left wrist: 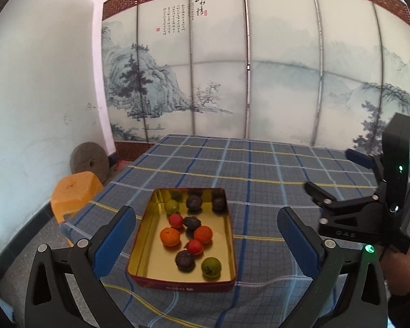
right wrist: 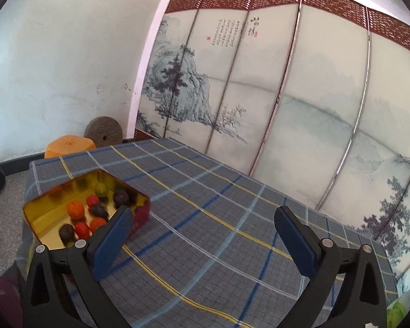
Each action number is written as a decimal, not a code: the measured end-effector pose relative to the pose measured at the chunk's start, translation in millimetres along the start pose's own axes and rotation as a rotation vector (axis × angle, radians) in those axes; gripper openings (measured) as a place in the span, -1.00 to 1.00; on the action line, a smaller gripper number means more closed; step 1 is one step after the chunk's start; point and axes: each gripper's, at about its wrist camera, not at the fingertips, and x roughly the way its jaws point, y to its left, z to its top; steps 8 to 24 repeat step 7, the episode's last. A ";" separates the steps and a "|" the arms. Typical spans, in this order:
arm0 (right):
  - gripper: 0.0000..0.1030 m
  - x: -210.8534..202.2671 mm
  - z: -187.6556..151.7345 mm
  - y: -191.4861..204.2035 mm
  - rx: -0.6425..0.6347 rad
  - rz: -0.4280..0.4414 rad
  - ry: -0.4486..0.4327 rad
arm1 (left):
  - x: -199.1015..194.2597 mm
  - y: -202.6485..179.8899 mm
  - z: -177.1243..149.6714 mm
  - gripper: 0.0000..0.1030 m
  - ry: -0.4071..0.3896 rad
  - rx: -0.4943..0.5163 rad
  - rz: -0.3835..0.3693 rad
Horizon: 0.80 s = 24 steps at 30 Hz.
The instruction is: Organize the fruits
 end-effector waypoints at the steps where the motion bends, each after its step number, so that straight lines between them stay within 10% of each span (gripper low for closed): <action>1: 0.99 5.0 -6.9 -7.2 -0.001 -0.012 0.021 | 0.8 -1.1 0.0 1.00 -0.009 0.002 0.013; 7: 0.99 55.4 -66.2 -71.1 0.021 -0.095 0.231 | 12.7 -0.7 -0.1 1.00 0.017 0.001 0.086; 24: 0.99 55.4 -66.2 -71.1 0.021 -0.095 0.231 | 12.7 -0.7 -0.1 1.00 0.017 0.001 0.086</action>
